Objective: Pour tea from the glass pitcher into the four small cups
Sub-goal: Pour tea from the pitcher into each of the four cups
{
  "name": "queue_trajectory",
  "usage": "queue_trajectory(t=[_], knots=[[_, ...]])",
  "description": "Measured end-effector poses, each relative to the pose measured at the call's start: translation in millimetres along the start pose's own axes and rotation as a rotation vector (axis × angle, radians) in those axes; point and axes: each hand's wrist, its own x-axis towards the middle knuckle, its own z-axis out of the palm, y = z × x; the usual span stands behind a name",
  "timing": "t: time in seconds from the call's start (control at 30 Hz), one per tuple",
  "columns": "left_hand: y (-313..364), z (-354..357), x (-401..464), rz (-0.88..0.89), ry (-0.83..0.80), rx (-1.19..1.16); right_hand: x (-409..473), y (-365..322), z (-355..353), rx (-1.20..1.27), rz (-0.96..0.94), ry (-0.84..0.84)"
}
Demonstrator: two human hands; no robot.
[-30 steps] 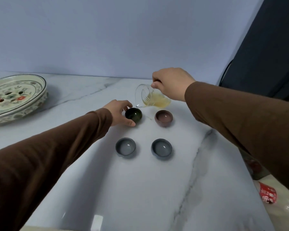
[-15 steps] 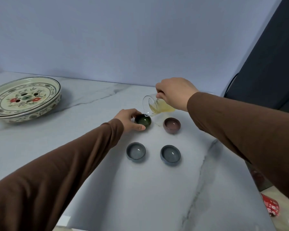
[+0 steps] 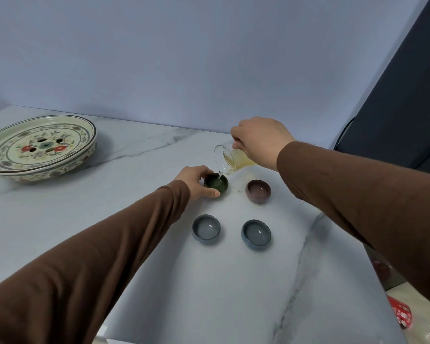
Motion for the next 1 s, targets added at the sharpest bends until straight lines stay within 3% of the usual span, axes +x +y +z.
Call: queue_trajectory(t=[1.0], knots=[[0.7,-1.0,3.4,-0.027,-0.016,0.048,-1.6,-4.8,-7.7,-0.075,-0.019,0.008]])
